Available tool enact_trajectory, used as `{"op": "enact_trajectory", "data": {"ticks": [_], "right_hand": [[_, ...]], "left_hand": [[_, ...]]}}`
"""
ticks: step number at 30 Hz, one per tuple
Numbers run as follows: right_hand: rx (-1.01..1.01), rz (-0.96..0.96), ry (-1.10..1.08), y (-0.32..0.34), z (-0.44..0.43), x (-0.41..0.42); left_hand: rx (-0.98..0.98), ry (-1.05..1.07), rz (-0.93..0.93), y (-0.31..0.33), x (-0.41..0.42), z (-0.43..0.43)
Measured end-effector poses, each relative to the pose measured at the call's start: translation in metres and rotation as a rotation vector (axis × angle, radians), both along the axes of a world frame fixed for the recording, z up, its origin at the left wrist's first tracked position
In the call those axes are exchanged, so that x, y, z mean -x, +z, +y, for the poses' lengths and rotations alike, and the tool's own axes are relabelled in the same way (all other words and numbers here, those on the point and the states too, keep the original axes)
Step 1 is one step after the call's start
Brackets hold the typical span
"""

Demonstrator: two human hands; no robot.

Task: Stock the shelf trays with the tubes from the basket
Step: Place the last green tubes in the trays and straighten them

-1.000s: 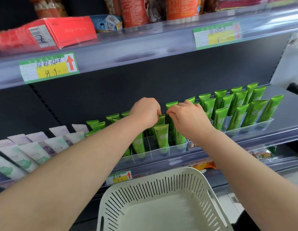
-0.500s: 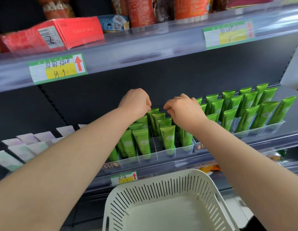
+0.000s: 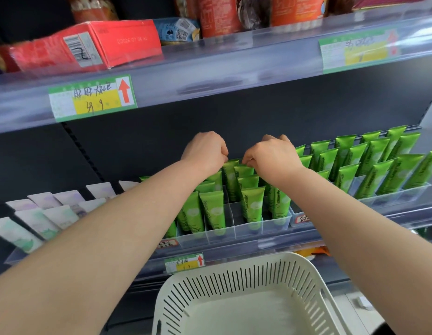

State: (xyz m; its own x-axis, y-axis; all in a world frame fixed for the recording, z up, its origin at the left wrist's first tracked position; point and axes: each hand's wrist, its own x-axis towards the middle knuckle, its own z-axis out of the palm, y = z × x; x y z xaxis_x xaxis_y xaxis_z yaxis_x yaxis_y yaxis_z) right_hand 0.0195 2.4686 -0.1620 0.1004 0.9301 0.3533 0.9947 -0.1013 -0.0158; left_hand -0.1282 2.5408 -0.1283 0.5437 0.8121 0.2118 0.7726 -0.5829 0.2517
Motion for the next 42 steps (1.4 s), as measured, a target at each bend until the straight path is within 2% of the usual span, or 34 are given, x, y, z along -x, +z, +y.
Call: {"op": "enact_trajectory", "data": {"ticks": [8, 15, 27, 35, 42], "right_hand": [[0.045, 0.068, 0.073, -0.007, 0.0, -0.004], [-0.02, 0.078, 0.064, -0.007, -0.014, -0.018], [-0.042, 0.101, 0.047, -0.014, -0.026, -0.024], [-0.065, 0.091, 0.046, -0.006, -0.029, -0.011], [-0.128, 0.105, 0.109, -0.001, -0.04, 0.016]], "left_hand": [[0.033, -0.008, 0.046, -0.005, -0.011, 0.001], [0.029, 0.012, 0.114, -0.009, -0.025, 0.002], [-0.008, 0.005, 0.082, -0.016, -0.047, 0.002], [0.005, -0.019, 0.004, -0.003, -0.025, 0.003], [0.002, -0.02, -0.062, 0.004, 0.027, 0.002]]}}
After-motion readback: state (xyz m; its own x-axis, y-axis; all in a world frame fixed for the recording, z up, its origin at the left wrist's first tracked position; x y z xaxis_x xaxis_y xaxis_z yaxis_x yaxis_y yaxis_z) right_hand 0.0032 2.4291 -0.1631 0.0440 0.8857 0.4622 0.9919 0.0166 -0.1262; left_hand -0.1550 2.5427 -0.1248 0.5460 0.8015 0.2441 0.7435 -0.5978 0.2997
